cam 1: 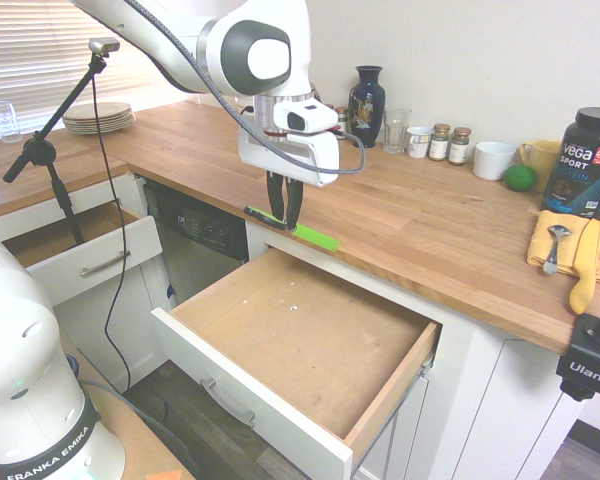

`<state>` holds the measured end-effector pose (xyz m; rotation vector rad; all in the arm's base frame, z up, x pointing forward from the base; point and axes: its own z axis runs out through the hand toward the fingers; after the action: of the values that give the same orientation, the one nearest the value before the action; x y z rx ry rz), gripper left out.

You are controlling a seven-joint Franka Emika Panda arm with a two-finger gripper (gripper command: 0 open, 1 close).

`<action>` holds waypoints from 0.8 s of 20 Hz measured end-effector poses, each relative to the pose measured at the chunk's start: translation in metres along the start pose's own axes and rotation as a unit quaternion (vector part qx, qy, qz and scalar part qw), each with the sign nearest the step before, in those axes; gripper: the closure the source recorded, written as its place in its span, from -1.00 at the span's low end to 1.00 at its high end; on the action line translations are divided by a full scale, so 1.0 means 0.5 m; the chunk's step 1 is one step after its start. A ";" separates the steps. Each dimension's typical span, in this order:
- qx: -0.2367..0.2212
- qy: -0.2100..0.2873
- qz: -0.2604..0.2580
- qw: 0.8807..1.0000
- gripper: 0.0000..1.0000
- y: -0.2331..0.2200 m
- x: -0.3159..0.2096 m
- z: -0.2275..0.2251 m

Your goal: Put scissor in the drawer

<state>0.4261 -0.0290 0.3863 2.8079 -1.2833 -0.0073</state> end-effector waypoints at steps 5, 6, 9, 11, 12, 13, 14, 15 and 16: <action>0.011 0.008 0.000 1.000 1.00 0.016 -0.019 0.115; 0.011 0.007 0.000 1.000 1.00 0.017 -0.021 0.146; 0.008 0.000 0.002 1.000 1.00 0.014 -0.017 0.239; 0.007 -0.004 0.003 1.000 1.00 0.011 -0.012 0.298; 0.006 -0.006 0.005 1.000 1.00 0.011 -0.010 0.324; 0.006 -0.008 0.008 1.000 1.00 0.011 -0.005 0.346; 0.005 -0.010 0.011 1.000 1.00 0.010 0.002 0.365; 0.005 -0.011 0.012 1.000 1.00 0.008 0.009 0.380; 0.005 -0.011 0.013 1.000 1.00 0.002 0.019 0.392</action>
<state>0.4261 -0.0461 0.1910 2.8076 -1.3280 -0.0302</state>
